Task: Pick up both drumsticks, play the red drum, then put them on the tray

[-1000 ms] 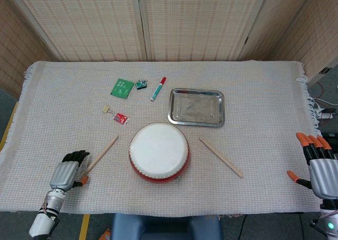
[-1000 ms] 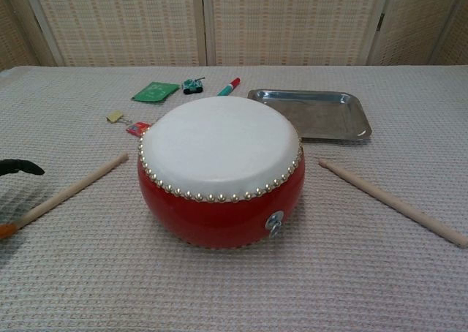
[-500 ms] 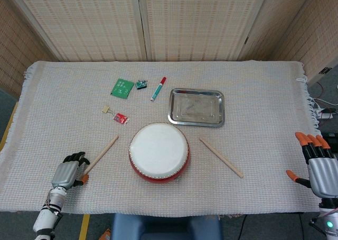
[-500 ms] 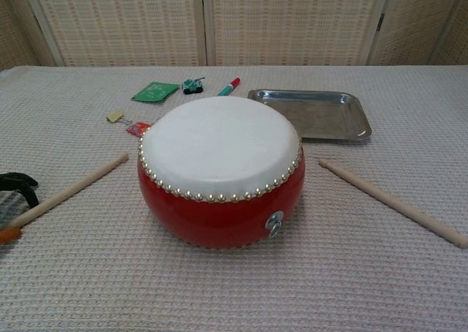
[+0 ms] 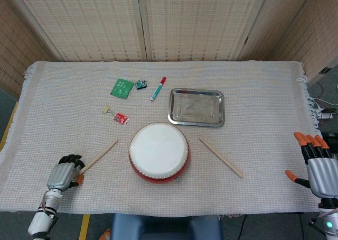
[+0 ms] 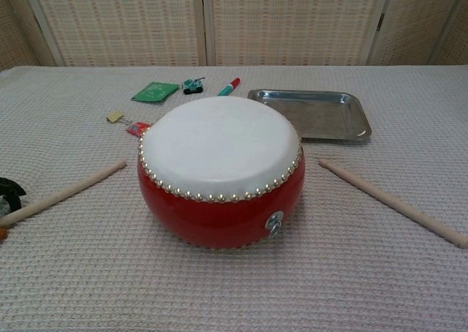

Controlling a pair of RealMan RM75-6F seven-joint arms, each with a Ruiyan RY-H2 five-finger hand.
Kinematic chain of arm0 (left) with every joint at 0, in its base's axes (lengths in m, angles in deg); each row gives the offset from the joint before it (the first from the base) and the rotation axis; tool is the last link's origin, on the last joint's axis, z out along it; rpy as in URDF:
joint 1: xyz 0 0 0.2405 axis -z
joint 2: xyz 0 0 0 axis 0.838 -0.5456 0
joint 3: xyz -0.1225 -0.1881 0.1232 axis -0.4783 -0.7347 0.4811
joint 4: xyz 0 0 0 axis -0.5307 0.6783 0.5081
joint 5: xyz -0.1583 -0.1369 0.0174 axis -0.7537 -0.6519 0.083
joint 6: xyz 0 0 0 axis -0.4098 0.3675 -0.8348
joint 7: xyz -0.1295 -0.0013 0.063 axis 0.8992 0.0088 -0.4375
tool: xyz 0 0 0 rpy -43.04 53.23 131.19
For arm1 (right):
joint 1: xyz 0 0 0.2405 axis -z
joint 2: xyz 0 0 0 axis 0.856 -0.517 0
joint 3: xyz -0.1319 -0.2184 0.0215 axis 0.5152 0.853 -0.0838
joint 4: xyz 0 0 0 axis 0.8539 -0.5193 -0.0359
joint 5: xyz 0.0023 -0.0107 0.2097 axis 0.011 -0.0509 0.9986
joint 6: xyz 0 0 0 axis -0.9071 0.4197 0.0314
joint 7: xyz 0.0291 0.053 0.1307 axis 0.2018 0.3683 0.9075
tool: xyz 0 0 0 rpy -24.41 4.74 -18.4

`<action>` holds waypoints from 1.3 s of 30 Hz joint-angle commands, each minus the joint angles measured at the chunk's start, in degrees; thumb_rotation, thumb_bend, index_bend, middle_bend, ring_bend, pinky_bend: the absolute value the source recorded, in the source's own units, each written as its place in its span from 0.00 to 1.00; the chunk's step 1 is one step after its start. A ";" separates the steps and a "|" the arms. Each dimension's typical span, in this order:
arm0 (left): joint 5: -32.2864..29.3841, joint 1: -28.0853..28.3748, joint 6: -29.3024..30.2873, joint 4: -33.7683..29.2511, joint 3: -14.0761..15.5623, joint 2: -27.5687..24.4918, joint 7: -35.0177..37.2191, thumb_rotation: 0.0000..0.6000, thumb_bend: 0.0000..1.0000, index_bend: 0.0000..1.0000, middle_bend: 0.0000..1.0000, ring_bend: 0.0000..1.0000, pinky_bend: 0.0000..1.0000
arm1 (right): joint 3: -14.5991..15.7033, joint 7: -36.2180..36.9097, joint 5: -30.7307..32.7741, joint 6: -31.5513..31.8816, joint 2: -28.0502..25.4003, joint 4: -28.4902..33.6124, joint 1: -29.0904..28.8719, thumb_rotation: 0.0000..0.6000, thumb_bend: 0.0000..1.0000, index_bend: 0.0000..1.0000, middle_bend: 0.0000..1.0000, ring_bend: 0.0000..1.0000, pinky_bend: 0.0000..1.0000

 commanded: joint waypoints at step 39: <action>0.51 1.05 -0.84 -0.22 -1.48 0.48 0.54 1.00 0.42 0.36 0.15 0.07 0.09 | 0.74 2.88 -0.31 1.96 -1.23 0.40 1.81 1.00 0.02 0.00 0.10 0.00 0.11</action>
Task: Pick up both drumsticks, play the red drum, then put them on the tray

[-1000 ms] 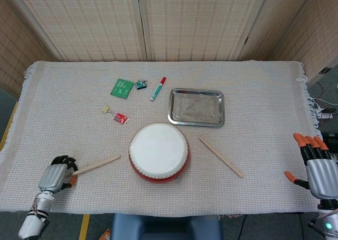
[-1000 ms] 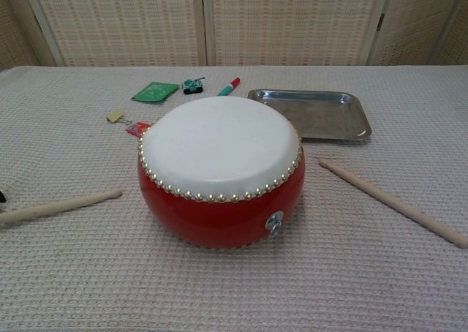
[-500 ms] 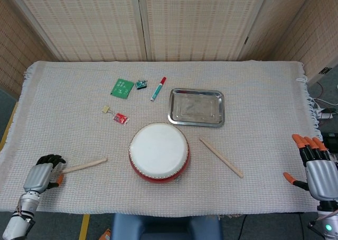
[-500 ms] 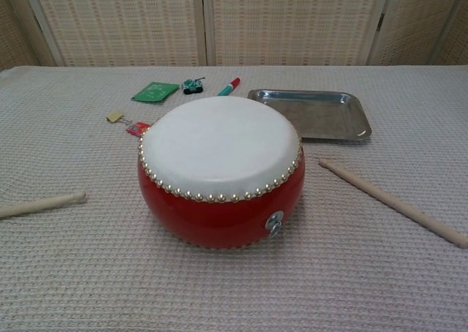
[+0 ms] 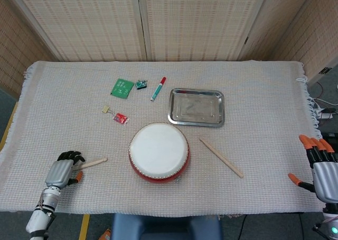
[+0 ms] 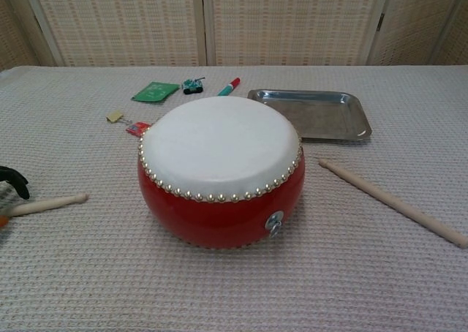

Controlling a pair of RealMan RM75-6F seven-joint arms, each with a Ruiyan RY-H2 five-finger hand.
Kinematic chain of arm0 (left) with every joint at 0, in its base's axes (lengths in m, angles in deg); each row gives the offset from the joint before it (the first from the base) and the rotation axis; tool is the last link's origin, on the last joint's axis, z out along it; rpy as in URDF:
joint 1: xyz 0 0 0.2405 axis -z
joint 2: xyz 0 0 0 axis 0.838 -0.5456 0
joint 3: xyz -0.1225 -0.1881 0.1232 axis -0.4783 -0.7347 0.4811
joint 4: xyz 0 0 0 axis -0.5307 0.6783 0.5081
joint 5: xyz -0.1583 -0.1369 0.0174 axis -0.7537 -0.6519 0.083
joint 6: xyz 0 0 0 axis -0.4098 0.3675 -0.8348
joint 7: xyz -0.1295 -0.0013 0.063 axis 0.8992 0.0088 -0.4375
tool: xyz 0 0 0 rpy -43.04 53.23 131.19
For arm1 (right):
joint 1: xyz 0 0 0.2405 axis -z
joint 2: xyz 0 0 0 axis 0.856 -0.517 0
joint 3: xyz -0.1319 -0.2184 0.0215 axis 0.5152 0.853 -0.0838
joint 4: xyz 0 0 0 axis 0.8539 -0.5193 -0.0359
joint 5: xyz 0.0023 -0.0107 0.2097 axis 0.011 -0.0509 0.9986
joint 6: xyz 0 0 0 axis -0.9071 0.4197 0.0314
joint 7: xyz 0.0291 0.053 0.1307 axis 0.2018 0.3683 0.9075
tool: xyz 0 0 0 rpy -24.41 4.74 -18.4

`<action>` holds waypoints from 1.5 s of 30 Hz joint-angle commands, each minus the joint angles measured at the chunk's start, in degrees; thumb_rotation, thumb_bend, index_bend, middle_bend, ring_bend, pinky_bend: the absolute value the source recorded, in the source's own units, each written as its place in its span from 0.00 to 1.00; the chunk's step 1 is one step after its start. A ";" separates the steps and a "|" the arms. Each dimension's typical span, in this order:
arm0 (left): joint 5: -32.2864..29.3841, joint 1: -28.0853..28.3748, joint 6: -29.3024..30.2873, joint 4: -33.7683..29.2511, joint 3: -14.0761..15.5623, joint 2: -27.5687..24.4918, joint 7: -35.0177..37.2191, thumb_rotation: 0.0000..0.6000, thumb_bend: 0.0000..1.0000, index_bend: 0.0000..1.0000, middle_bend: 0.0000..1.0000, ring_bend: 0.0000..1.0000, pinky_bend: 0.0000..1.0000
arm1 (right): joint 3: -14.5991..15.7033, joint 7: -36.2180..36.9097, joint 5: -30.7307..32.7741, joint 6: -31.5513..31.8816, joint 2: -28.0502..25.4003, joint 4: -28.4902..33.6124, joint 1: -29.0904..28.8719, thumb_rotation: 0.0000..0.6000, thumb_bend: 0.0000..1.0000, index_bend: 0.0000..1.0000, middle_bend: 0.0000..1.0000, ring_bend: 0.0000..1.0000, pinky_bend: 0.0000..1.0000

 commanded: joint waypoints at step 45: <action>11.42 -4.65 8.64 4.85 -3.48 -0.52 55.35 1.00 0.47 0.61 0.40 0.28 0.23 | -0.54 2.13 0.36 -0.70 -0.43 -0.23 -0.24 1.00 0.02 0.00 0.10 0.00 0.11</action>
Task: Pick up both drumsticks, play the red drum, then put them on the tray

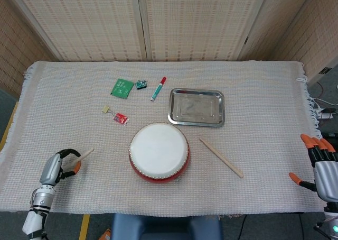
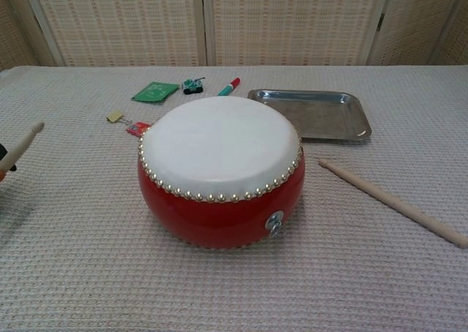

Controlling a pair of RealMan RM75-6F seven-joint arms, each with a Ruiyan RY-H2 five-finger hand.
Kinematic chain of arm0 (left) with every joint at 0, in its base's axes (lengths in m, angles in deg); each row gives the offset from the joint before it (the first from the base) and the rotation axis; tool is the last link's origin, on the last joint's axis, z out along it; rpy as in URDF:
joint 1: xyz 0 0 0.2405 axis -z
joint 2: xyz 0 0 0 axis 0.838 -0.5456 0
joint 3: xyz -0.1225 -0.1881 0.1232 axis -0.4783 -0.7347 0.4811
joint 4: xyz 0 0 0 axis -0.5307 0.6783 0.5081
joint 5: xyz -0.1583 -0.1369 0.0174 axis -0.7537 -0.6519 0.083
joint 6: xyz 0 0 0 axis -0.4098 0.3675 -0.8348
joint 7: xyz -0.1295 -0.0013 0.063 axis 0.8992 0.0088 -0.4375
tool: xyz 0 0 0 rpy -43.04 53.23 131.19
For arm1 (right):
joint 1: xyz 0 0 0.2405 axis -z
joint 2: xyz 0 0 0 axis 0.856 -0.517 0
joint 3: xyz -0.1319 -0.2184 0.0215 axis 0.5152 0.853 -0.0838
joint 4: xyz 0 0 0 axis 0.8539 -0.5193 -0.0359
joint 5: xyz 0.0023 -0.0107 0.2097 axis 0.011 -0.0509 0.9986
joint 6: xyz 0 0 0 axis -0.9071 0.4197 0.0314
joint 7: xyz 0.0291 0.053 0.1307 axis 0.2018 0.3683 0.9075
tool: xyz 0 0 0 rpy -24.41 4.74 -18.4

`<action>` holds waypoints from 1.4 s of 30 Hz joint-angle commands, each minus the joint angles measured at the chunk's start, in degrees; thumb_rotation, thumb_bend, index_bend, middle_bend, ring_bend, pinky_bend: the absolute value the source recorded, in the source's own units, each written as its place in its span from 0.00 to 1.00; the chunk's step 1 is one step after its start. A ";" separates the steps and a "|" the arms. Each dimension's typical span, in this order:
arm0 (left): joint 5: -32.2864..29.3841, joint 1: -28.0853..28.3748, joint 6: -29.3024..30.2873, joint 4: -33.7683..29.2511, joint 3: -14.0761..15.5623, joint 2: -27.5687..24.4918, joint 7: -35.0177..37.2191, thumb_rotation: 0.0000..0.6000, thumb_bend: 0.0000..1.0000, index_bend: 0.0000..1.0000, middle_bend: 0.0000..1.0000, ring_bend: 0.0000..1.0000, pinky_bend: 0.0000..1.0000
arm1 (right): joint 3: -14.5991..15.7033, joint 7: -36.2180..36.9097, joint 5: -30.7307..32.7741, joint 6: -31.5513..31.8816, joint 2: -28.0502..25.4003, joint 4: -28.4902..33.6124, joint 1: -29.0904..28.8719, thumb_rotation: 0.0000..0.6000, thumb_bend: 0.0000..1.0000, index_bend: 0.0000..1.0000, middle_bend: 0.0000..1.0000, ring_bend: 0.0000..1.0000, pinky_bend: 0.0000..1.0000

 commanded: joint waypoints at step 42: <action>13.70 4.76 -1.15 10.09 6.23 0.89 74.54 1.00 0.38 0.39 0.44 0.40 0.39 | -1.59 -1.57 -0.11 2.03 -3.41 4.85 -0.02 1.00 0.02 0.00 0.10 0.00 0.11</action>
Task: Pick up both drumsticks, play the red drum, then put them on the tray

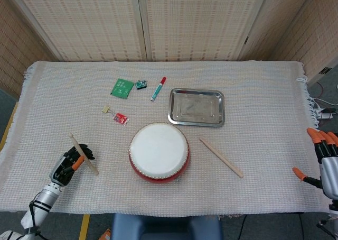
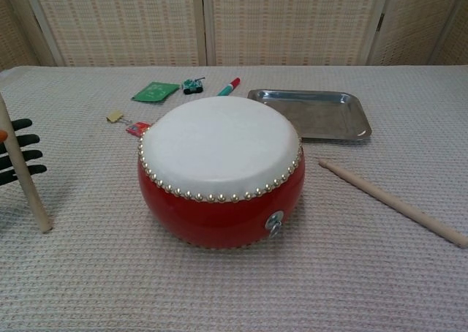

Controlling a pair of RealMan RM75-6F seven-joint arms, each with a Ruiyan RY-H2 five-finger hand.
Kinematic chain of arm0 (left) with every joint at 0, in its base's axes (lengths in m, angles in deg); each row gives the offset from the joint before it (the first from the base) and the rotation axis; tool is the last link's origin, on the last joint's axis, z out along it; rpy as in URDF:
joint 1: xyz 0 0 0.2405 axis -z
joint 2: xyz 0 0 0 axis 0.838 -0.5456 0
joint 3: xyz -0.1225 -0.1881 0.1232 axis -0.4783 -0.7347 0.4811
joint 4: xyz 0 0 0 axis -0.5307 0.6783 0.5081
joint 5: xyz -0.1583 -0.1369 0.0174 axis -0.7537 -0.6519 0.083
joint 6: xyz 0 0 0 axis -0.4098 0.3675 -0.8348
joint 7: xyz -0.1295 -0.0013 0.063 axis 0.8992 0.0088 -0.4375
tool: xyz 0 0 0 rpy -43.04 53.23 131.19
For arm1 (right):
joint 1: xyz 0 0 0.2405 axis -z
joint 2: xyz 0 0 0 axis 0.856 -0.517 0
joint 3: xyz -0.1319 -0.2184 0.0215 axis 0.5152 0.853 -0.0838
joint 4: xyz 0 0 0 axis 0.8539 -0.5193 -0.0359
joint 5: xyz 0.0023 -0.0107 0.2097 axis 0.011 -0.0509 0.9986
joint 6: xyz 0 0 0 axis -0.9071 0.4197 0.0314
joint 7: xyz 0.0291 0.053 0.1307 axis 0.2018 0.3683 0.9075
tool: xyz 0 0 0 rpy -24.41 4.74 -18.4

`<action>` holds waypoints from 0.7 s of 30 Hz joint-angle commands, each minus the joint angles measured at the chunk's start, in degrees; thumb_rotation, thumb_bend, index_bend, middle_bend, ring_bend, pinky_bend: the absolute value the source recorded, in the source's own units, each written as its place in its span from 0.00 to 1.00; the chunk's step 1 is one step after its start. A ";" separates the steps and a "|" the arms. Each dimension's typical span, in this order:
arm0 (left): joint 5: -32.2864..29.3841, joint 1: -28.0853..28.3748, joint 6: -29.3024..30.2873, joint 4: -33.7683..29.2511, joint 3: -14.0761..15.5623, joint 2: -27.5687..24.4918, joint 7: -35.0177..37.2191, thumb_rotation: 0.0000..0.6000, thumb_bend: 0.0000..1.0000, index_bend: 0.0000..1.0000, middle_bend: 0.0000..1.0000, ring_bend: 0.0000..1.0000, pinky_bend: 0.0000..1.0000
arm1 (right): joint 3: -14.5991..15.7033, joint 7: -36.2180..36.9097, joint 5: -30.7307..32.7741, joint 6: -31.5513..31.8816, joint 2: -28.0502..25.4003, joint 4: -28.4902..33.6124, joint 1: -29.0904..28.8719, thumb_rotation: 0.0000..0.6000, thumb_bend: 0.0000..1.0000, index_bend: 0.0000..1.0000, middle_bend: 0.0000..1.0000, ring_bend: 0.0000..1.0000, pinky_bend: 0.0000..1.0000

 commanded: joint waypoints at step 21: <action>-5.36 -2.16 1.97 -6.82 -1.08 0.72 -22.98 1.00 0.31 0.58 0.64 0.58 0.61 | 0.22 0.13 -1.20 1.89 0.16 0.18 0.84 1.00 0.02 0.00 0.10 0.00 0.11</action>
